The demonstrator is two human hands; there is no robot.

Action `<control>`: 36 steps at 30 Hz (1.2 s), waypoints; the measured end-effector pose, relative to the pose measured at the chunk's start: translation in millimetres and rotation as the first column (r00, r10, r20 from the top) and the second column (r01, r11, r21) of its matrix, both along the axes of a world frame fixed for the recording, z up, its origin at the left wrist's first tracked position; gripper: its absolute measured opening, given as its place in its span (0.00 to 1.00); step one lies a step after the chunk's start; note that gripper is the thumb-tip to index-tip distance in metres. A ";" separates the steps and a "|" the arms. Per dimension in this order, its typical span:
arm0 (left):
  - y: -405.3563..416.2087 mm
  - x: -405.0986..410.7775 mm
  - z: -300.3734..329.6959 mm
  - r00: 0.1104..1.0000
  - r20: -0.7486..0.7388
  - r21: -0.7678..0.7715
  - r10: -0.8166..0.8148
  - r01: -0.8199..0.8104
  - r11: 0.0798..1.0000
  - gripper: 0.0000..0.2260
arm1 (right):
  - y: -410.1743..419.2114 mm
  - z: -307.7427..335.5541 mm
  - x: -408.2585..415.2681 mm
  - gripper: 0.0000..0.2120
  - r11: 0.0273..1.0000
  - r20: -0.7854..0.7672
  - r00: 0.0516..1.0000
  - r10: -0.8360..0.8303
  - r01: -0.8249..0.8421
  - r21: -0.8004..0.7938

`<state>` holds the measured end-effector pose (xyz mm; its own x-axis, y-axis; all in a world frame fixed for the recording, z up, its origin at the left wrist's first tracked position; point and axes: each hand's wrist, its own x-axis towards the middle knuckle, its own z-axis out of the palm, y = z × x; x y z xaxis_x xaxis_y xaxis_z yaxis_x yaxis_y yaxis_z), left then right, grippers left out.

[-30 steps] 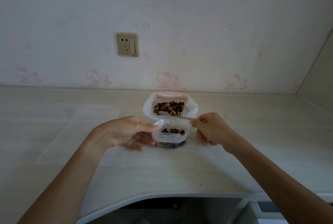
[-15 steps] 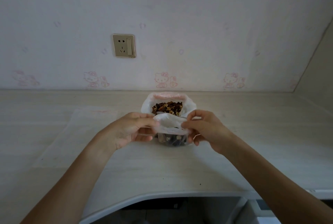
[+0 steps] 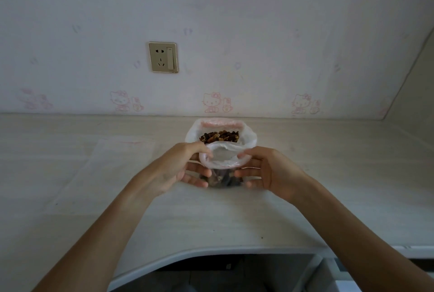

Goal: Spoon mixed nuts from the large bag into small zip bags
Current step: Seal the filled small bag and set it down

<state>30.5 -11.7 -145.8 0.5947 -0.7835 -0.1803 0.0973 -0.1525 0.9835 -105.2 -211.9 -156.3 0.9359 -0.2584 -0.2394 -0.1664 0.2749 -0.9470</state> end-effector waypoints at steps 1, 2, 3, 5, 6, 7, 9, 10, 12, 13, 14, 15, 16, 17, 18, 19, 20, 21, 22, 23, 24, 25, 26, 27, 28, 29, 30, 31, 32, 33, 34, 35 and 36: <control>1.0 0.7 1.2 0.999 -0.044 -0.027 -0.033 0.032 0.999 0.16 | -1.7 -1.9 -0.5 0.11 0.997 0.024 1.000 0.007 -0.009 0.074; 1.6 1.6 2.0 0.996 -0.077 -0.044 -0.052 0.049 0.998 0.18 | -4.2 -4.7 -0.2 0.12 0.992 0.050 0.999 0.011 -0.017 0.123; 1.9 2.5 2.4 0.993 -0.106 -0.054 -0.057 0.051 0.997 0.18 | -5.9 -6.9 -0.2 0.13 0.987 0.078 0.997 0.010 -0.023 0.162; 2.8 5.0 1.9 0.985 -0.166 -0.084 -0.037 0.023 0.996 0.18 | -7.9 -9.1 0.1 0.15 0.980 0.141 0.990 0.010 -0.038 0.195; 3.4 6.1 1.4 0.979 -0.202 -0.110 -0.030 0.008 0.994 0.19 | -8.3 -9.6 0.2 0.15 0.980 0.173 0.985 0.015 -0.049 0.193; 3.9 6.9 1.2 0.971 -0.236 -0.135 -0.028 -0.004 0.991 0.22 | -8.3 -9.4 -0.2 0.14 0.981 0.203 0.979 0.024 -0.063 0.185; 3.8 6.9 1.2 0.968 -0.250 -0.167 -0.023 -0.020 0.986 0.27 | -7.8 -8.3 -0.6 0.13 0.985 0.255 0.966 0.047 -0.087 0.149; 3.3 6.8 0.8 0.975 -0.224 -0.171 -0.011 -0.028 0.985 0.27 | -7.2 -7.5 -0.5 0.13 0.987 0.269 0.962 0.054 -0.092 0.130; 2.1 5.5 0.6 0.987 -0.157 -0.175 0.019 -0.046 0.984 0.25 | -3.8 -4.4 -0.1 0.13 0.989 0.275 0.959 0.065 -0.098 0.108; 1.4 4.4 0.9 0.991 -0.132 -0.180 0.034 -0.058 0.982 0.24 | -1.6 -2.4 0.0 0.12 0.990 0.273 0.959 0.074 -0.104 0.098; 0.9 4.0 1.1 0.993 -0.101 -0.178 0.052 -0.070 0.982 0.21 | 0.9 -0.2 0.3 0.11 0.990 0.273 0.958 0.090 -0.117 0.084; 0.4 2.8 1.3 0.996 -0.065 -0.172 0.065 -0.075 0.982 0.17 | 3.8 2.2 -0.1 0.10 0.990 0.271 0.957 0.105 -0.127 0.067; -0.1 1.6 1.9 0.996 -0.027 -0.164 0.082 -0.086 0.983 0.13 | 6.5 5.3 -1.0 0.08 0.991 0.262 0.959 0.108 -0.124 0.043; -0.5 0.7 2.2 0.993 0.007 -0.156 0.115 -0.112 0.981 0.08 | 8.8 8.5 -2.0 0.07 0.995 0.245 0.965 0.091 -0.095 0.005; -1.2 -0.5 2.6 0.986 0.037 -0.149 0.165 -0.158 0.976 0.07 | 10.4 11.1 -3.0 0.08 0.998 0.228 0.972 0.048 -0.039 -0.046; -1.7 -0.4 3.1 0.972 0.066 -0.135 0.227 -0.217 0.967 0.10 | 11.3 14.1 -3.9 0.09 0.994 0.213 0.977 -0.012 0.036 -0.108; -2.0 -0.4 4.4 0.952 0.097 -0.114 0.289 -0.278 0.954 0.13 | 11.3 16.7 -4.8 0.08 0.974 0.203 0.976 -0.071 0.112 -0.197; -1.9 -1.8 5.5 0.928 0.159 -0.092 0.335 -0.324 0.941 0.15 | 11.8 19.4 -6.3 0.07 0.924 0.203 0.973 -0.112 0.177 -0.340; -2.1 -3.4 6.9 0.890 0.275 -0.068 0.365 -0.360 0.930 0.14 | 11.4 20.5 -7.1 0.07 0.829 0.209 0.970 -0.126 0.218 -0.515; -2.4 -4.8 8.4 0.817 0.447 -0.035 0.365 -0.392 0.920 0.11 | 10.9 20.0 -7.4 0.07 0.677 0.213 0.970 -0.115 0.234 -0.698; -3.3 -7.6 10.6 0.705 0.632 0.009 0.322 -0.422 0.906 0.09 | 10.9 19.2 -7.7 0.09 0.498 0.212 0.972 -0.104 0.236 -0.835; -4.2 -11.2 13.1 0.577 0.782 0.070 0.237 -0.459 0.886 0.07 | 11.8 18.7 -7.2 0.11 0.378 0.227 0.969 -0.103 0.249 -0.892; -4.9 -15.9 16.3 0.482 0.862 0.120 0.156 -0.494 0.861 0.06 | 11.8 18.1 -6.3 0.13 0.334 0.243 0.964 -0.107 0.265 -0.905; -6.4 -19.8 20.1 0.464 0.879 0.167 0.107 -0.509 0.844 0.06 | 11.2 18.6 -5.3 0.13 0.440 0.263 0.956 -0.127 0.292 -0.849; -7.9 -22.7 24.5 0.534 0.841 0.220 0.092 -0.492 0.842 0.08 | 9.8 20.7 -4.3 0.11 0.617 0.278 0.947 -0.158 0.315 -0.721; -8.6 -24.9 28.7 0.668 0.734 0.250 0.124 -0.435 0.865 0.10 | 7.7 22.4 -3.4 0.07 0.795 0.223 0.962 -0.160 0.259 -0.549; -8.9 -26.5 31.9 0.814 0.558 0.258 0.159 -0.352 0.900 0.11 | 6.7 24.6 -4.0 0.04 0.912 0.176 0.976 -0.127 0.184 -0.367; -8.4 -27.4 34.9 0.920 0.357 0.233 0.163 -0.256 0.938 0.13 | 4.7 24.8 -3.9 0.07 0.967 0.136 0.987 -0.089 0.118 -0.225; -6.4 -26.6 36.8 0.975 0.179 0.183 0.133 -0.166 0.969 0.14 | 4.1 24.1 -4.6 0.09 0.990 0.111 0.992 -0.061 0.074 -0.118; -3.8 -25.1 37.2 0.996 0.035 0.120 0.083 -0.087 0.989 0.16 | 3.5 21.6 -4.2 0.10 0.998 0.109 0.993 -0.054 0.057 -0.024; -0.3 -23.1 36.5 0.997 -0.073 0.056 0.029 -0.025 0.998 0.18 | 3.8 19.3 -4.5 0.10 0.995 0.102 0.993 -0.062 0.053 0.081; 3.4 -20.5 35.2 0.988 -0.155 0.001 -0.023 0.024 1.000 0.19 | 3.7 16.2 -4.3 0.11 0.982 0.097 0.992 -0.080 0.062 0.179; 6.5 -17.6 33.2 0.974 -0.213 -0.047 -0.069 0.061 0.997 0.20 | 3.6 12.9 -4.1 0.12 0.961 0.088 0.991 -0.098 0.071 0.268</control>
